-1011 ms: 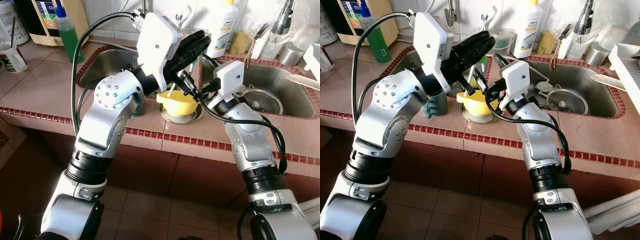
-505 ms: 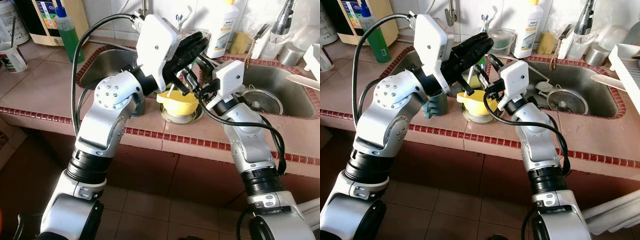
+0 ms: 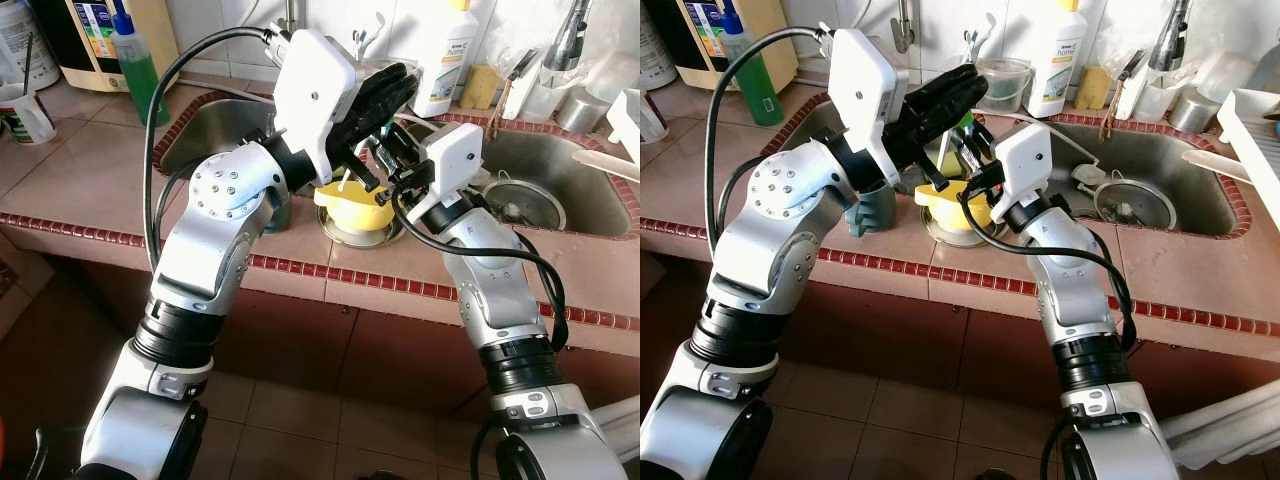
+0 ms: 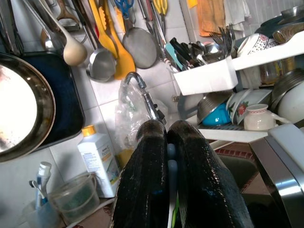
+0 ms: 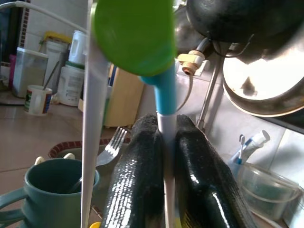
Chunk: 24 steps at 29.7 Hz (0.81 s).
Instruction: Kitchen organization
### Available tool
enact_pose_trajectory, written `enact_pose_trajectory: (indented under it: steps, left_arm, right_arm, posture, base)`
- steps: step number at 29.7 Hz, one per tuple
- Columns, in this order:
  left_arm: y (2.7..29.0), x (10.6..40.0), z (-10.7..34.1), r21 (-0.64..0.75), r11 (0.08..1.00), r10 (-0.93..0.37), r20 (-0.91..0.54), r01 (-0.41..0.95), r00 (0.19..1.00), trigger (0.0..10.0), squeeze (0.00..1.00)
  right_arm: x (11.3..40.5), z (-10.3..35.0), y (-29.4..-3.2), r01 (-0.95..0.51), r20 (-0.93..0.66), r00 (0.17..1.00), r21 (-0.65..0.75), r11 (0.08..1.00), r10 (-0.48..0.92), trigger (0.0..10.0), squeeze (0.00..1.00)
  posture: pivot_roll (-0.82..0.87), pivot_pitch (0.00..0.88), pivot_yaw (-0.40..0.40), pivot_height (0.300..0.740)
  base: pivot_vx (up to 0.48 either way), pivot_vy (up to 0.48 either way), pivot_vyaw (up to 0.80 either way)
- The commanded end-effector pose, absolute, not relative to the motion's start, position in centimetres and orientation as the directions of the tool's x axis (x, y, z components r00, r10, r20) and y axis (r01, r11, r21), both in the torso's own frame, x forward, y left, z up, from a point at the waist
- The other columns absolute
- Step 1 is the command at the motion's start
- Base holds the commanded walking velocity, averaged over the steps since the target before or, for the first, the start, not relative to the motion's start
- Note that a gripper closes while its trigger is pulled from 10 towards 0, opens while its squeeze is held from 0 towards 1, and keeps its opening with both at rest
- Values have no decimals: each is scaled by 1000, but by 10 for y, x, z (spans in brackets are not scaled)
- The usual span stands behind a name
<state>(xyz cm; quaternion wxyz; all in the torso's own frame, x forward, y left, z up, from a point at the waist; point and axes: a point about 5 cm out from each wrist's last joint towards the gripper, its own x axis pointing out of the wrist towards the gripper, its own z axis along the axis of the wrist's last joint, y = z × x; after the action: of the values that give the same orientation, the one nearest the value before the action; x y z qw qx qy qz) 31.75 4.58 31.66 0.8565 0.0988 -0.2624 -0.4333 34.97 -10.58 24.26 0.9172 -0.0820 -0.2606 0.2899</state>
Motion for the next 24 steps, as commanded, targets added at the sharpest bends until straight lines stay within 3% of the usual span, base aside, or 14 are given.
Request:
enact_pose_trajectory:
  steps: [1, 5, 6, 8, 24]
  left_arm:
    - [44, 316, 321, 421, 590, -805, 364, 688, 468, 10000, 0]
    - [43, 315, 320, 401, 578, -813, 361, 711, 457, 10000, 0]
    - [43, 316, 320, 397, 576, -814, 360, 715, 456, 10000, 157]
    - [44, 317, 321, 368, 579, -809, 370, 727, 457, 10000, 1000]
    - [51, 320, 323, 315, 611, -782, 387, 727, 489, 10000, 1000]
  right_arm:
    - [349, 247, -111, -469, 452, 700, -295, 833, 554, 0, 0]
    - [349, 247, -112, -468, 449, 702, -293, 833, 553, 0, 0]
    - [349, 247, -112, -468, 449, 702, -293, 834, 552, 0, 0]
    - [350, 247, -113, -466, 448, 704, -294, 835, 551, 0, 0]
    - [351, 249, -116, -447, 455, 716, -284, 848, 530, 0, 0]
  posture:
    - [-171, 32, -14, 732]
    - [-172, 38, -12, 732]
    - [-172, 40, -12, 732]
    - [-172, 40, -12, 732]
    - [-172, 57, -9, 732]
  base:
    - [0, 0, 0]
    - [0, 0, 0]
    - [0, 0, 0]
    - [0, 0, 0]
    - [0, 0, 0]
